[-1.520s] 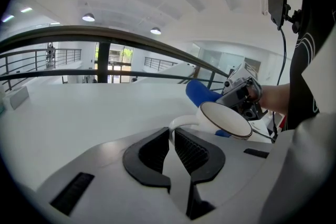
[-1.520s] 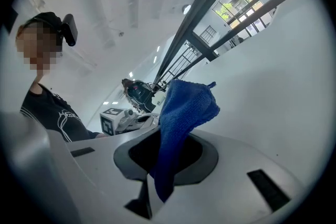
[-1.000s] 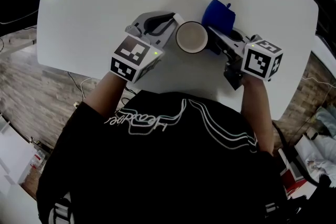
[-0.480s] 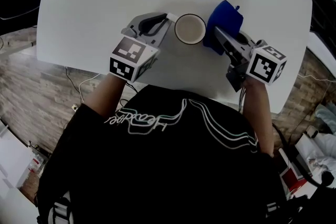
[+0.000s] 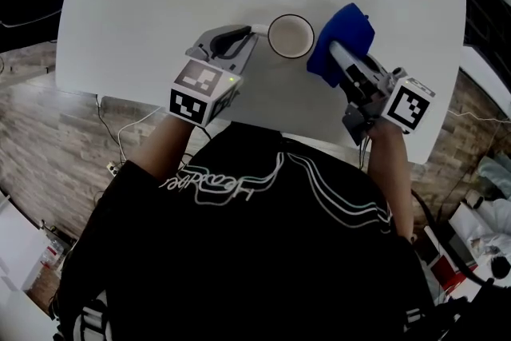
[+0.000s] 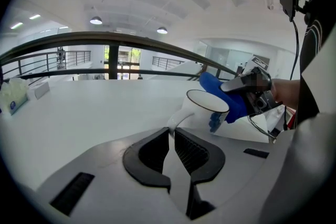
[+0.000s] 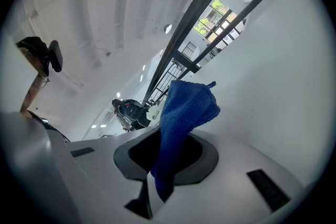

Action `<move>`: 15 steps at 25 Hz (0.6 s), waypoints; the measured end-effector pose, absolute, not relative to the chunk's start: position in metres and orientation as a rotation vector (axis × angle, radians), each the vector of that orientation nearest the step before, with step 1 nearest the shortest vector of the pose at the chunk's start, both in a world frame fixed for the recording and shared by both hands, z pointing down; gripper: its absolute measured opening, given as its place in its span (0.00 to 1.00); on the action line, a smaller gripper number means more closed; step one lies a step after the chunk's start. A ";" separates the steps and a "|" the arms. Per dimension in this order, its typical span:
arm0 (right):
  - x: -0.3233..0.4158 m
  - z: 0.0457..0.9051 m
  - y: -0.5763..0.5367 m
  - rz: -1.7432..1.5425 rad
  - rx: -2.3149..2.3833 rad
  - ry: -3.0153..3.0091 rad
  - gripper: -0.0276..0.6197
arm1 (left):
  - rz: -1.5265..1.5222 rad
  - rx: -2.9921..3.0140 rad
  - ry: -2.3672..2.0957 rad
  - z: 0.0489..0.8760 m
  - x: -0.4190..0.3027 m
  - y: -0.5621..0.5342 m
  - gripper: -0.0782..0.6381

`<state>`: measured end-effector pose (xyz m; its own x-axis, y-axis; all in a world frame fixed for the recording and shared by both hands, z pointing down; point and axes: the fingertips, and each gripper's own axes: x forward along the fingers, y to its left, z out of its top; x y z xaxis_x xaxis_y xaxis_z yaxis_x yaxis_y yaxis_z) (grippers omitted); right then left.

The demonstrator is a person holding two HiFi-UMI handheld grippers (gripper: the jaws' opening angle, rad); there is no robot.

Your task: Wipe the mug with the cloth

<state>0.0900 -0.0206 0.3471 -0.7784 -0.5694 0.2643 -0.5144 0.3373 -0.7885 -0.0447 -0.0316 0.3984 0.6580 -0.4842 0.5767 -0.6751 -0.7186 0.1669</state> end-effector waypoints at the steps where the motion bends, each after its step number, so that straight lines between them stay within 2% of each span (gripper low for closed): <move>1: 0.090 0.347 -0.021 -1.458 -1.019 2.506 0.12 | 0.720 2.508 -0.912 0.399 -0.045 -0.031 0.16; 15: 0.082 0.347 -0.023 -1.499 -0.972 2.476 0.12 | 0.734 2.513 -0.861 0.391 -0.042 -0.020 0.17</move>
